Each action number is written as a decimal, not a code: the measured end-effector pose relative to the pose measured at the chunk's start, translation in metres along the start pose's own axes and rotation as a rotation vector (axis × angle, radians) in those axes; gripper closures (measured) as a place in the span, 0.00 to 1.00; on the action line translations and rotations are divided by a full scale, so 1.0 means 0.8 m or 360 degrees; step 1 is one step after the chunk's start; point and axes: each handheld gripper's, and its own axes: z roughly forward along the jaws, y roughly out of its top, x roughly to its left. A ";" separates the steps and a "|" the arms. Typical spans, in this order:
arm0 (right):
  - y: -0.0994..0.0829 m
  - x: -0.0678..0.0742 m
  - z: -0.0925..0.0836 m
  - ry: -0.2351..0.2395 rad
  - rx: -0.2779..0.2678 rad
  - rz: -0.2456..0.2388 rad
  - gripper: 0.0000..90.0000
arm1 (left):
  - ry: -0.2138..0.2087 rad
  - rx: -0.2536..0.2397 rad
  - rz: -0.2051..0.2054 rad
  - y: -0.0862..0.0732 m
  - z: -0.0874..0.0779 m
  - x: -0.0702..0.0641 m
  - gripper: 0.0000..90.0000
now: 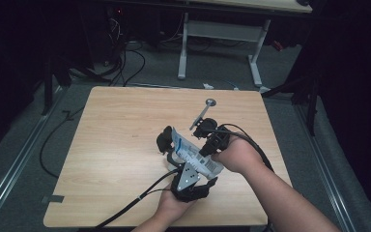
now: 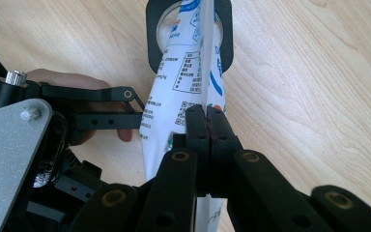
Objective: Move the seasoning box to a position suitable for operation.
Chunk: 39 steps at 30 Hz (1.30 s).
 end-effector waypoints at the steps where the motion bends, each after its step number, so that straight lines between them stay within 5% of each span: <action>1: 0.000 0.000 0.000 0.0001 0.0000 0.0000 1.00 | 0.0000 0.0001 0.0003 0.000 0.000 0.000 0.51; 39: 0.000 -0.001 0.002 0.0006 0.0009 0.0010 1.00 | 0.0005 0.0003 0.0002 -0.001 0.000 -0.001 0.52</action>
